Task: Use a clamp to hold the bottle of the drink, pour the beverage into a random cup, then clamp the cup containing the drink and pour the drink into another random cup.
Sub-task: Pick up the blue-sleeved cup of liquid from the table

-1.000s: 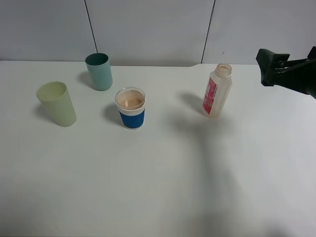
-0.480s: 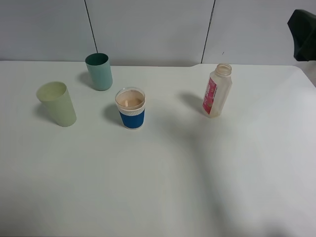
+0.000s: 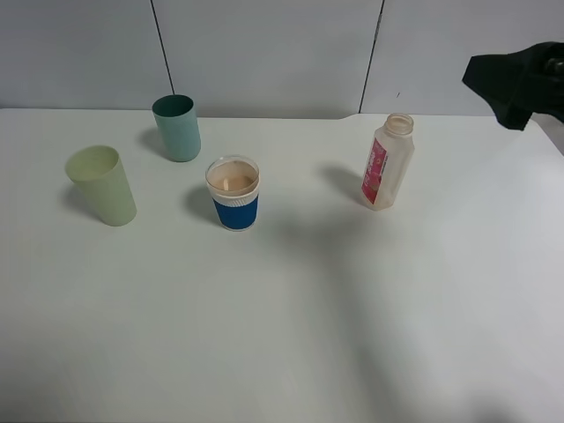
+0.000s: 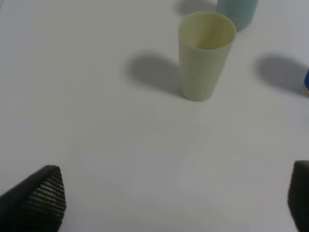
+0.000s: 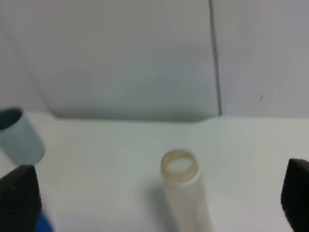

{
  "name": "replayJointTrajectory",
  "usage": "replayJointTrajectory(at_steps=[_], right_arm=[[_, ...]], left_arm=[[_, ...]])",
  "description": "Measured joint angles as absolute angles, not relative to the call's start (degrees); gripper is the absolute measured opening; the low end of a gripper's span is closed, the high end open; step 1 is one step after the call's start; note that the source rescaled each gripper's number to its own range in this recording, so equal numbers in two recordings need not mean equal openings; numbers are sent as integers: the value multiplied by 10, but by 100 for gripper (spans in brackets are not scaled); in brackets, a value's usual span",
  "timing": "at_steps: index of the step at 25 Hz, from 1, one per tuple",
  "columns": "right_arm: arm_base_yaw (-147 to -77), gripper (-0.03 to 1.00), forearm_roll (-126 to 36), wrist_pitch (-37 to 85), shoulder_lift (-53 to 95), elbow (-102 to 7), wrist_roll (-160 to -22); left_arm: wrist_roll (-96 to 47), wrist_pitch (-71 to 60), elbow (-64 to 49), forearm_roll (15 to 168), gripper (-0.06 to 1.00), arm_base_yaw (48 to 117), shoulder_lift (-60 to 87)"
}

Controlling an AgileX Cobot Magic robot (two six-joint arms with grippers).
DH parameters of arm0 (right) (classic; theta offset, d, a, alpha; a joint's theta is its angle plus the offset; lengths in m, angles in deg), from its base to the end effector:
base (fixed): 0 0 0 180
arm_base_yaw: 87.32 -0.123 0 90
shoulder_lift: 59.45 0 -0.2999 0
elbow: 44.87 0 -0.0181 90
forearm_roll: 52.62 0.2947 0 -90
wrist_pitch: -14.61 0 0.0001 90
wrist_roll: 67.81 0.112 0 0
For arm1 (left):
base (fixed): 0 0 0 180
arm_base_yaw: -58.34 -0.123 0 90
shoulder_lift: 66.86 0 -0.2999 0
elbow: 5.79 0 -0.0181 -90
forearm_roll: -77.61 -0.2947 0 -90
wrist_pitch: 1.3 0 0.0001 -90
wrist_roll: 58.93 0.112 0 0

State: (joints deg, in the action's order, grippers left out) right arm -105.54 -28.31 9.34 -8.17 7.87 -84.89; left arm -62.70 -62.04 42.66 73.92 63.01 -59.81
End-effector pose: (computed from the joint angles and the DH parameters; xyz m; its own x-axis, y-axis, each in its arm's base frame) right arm 0.2038 0.0627 0.2851 -0.1854 0.0697 -0.9802 -0.2559 0.9596 0.1167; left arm 0.0357 0.0034 0.2922 -0.4407 0.0017 -0.8977 0.0160 0.9999 -0.0060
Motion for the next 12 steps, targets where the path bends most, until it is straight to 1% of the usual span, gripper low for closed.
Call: replayJointTrajectory(at_steps=[2, 5, 12], right_arm=[[-1055, 100, -291, 117, -82, 71, -840], [-1055, 100, -350, 231, -86, 52, -763], [-1055, 100, -458, 350, -133, 39, -659]], left_arm=[[-627, -620, 427, 739, 77, 630, -598], [-627, -620, 427, 739, 77, 630, -598], [-627, -620, 427, 739, 77, 630, -598]])
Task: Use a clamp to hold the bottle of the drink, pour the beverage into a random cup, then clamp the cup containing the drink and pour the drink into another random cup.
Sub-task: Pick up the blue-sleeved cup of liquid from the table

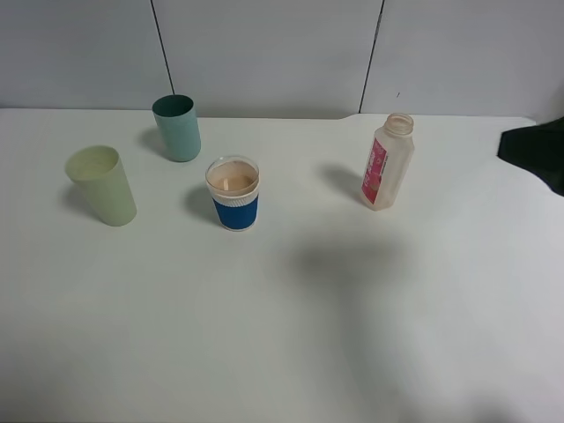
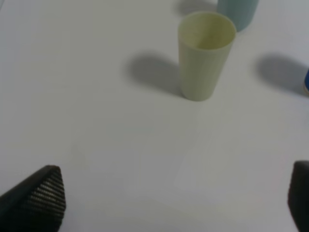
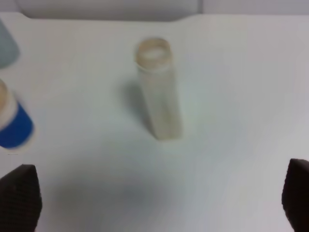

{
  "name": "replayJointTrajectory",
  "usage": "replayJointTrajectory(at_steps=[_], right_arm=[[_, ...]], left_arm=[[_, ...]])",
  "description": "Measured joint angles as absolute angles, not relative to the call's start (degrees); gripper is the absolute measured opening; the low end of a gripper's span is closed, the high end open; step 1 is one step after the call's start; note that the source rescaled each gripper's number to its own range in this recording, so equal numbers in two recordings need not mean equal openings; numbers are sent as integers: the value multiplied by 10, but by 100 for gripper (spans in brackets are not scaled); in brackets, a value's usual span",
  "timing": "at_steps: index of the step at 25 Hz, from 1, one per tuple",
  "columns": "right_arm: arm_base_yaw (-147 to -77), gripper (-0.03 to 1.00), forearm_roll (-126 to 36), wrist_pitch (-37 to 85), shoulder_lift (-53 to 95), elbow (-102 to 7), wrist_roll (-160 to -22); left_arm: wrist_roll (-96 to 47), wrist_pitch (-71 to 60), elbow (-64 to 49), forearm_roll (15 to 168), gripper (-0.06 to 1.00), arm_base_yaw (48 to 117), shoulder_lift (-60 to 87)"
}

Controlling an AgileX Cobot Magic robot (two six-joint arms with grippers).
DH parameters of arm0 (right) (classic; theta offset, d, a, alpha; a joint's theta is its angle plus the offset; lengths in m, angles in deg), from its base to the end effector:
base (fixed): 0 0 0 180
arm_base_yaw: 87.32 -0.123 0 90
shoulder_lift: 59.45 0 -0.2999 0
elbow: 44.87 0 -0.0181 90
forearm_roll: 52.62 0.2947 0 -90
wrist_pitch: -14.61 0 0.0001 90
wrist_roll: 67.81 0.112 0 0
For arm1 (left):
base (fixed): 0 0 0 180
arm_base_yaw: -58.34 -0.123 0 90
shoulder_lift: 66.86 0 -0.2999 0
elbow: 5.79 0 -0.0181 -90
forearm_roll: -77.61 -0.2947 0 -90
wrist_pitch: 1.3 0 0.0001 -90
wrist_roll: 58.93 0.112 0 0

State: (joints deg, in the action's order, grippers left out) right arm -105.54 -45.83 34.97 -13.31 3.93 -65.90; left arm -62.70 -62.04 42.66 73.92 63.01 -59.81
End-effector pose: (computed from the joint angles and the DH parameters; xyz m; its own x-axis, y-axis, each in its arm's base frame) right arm 0.1777 0.0634 0.2842 -0.4498 0.0034 -0.8931 -0.2860 0.9468 0.1476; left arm 0.0357 0.0034 0.2922 -0.4407 0.0017 -0.8977 0.0160 0.9999 -0.0060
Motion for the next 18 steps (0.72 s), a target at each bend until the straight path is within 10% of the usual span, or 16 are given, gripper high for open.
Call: replayJointTrajectory(at_steps=[18], right_arm=[[-1055, 100, -622, 753, -381, 3, -579]], left_arm=[[-627, -620, 427, 739, 77, 630, -598]])
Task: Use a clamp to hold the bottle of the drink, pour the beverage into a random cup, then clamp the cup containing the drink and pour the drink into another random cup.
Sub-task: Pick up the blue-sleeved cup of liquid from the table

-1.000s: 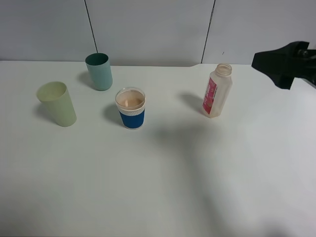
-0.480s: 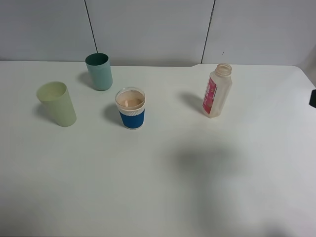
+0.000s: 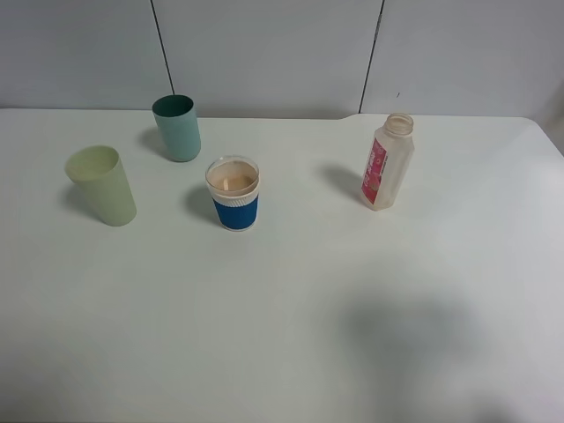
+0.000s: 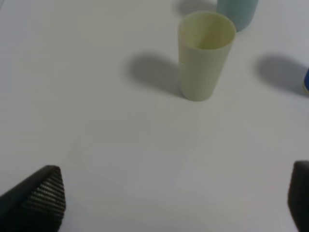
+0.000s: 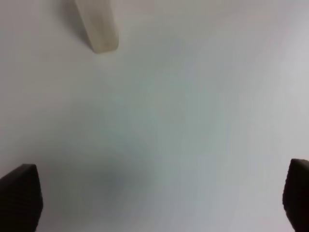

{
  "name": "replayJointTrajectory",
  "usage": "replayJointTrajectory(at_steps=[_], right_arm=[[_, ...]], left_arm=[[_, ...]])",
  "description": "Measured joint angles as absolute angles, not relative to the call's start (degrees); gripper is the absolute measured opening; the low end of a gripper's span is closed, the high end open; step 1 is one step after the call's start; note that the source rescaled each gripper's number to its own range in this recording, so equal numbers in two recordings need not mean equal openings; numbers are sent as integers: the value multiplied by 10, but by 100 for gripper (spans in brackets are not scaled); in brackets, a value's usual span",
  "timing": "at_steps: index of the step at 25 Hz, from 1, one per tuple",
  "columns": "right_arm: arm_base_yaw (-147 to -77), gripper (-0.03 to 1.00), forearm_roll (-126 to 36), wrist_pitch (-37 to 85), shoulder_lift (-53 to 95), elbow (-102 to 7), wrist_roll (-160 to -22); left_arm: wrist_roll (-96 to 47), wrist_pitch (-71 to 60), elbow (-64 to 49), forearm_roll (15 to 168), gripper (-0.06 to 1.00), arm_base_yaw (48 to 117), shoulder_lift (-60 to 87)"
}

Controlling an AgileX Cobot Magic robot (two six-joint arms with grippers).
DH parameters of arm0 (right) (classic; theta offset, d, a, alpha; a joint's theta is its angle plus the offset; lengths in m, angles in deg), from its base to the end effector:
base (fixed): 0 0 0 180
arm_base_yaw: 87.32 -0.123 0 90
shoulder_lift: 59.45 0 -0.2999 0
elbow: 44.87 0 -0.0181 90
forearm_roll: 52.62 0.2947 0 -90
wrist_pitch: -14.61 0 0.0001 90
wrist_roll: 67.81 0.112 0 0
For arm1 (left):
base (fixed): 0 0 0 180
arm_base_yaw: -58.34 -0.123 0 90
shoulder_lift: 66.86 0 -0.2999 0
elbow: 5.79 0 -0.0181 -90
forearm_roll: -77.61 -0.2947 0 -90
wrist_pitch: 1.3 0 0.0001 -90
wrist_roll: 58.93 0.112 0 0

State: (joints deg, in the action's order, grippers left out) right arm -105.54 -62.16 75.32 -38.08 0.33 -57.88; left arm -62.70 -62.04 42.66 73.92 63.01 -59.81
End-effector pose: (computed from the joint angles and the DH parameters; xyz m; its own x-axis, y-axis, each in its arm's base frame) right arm 0.0739 0.0073 0.2994 -0.5866 -0.0982 -0.8039 -0.1468 0.9891 -0.0137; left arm 0.0357 0.0034 0.2922 -0.4407 0.0017 -0.8977 0.0160 0.9999 -0.0060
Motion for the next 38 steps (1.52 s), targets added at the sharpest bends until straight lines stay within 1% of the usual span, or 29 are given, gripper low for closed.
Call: replayJointTrajectory(at_steps=[8, 13, 16, 26, 38], right_arm=[[-1055, 100, -623, 775, -435, 3, -589], [-1055, 100, -622, 793, -520, 28, -609], [-1055, 100, -622, 793, -522, 28, -609], [-1055, 100, -553, 759, -522, 46, -682], [-1055, 100, -551, 758, -522, 46, -686]], left_arm=[[-627, -620, 427, 739, 77, 630, -598], [-627, -620, 427, 739, 77, 630, -598], [-627, -620, 427, 739, 77, 630, -598], [-627, -620, 427, 739, 77, 630, -598], [-627, -620, 427, 739, 77, 630, -598]])
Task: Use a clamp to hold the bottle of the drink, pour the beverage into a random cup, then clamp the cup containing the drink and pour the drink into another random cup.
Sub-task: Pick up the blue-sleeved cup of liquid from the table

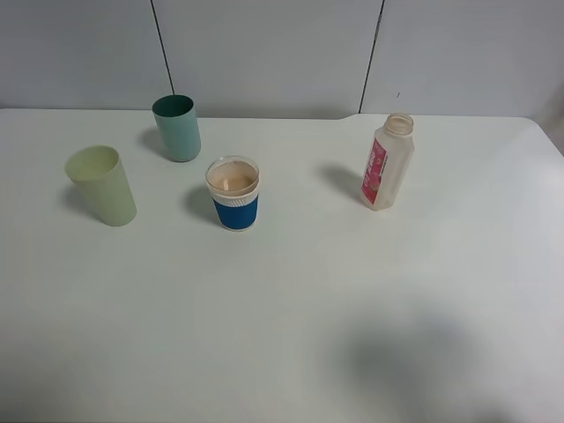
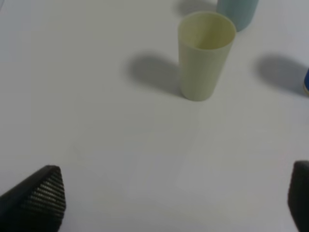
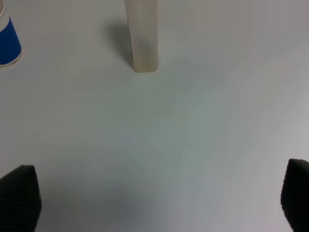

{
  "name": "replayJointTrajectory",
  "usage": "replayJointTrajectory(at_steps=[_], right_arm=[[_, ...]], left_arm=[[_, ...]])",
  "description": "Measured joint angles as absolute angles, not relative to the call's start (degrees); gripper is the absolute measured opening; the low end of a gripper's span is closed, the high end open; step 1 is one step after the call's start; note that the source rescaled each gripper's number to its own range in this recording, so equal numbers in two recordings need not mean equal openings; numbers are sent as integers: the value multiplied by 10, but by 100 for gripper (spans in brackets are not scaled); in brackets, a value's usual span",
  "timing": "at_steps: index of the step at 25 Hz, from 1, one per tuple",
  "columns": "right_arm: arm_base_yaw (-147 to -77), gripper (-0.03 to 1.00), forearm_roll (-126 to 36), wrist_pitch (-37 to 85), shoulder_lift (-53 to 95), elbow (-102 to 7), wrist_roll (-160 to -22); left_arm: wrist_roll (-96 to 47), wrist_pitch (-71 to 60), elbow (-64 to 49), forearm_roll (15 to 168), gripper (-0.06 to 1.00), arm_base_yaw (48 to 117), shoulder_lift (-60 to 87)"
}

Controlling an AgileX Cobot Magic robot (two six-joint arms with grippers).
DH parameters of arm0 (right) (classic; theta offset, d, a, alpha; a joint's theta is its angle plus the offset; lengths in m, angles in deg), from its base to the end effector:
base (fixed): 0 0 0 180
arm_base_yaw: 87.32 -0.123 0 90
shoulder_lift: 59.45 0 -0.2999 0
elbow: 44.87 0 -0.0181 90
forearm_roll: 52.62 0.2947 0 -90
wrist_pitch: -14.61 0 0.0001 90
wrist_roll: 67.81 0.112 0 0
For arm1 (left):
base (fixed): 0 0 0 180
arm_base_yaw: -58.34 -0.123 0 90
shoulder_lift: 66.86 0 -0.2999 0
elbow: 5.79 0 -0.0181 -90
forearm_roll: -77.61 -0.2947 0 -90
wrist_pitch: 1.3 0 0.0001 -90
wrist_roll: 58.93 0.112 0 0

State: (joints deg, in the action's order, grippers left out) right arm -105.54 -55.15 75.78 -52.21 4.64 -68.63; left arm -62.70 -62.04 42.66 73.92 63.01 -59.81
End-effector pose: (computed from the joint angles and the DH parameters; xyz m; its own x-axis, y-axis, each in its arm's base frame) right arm 0.0373 0.0077 0.2851 -0.4342 -0.1804 -0.8826 -0.2956 0.9540 -0.0496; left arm 0.0357 0.0034 0.2922 -0.4407 0.0017 -0.8977 0.0160 0.9999 -0.0060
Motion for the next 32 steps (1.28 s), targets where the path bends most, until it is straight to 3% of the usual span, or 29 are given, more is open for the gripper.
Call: replayJointTrajectory(at_steps=[8, 24, 32], right_arm=[[-1053, 100, -551, 757, -522, 46, -686], [-928, 100, -551, 757, -522, 46, -686], [-925, 100, -551, 757, -522, 46, -686]], left_arm=[[-627, -620, 427, 739, 77, 630, -598], [-627, -620, 427, 739, 77, 630, -598], [-627, -620, 427, 739, 77, 630, -598]])
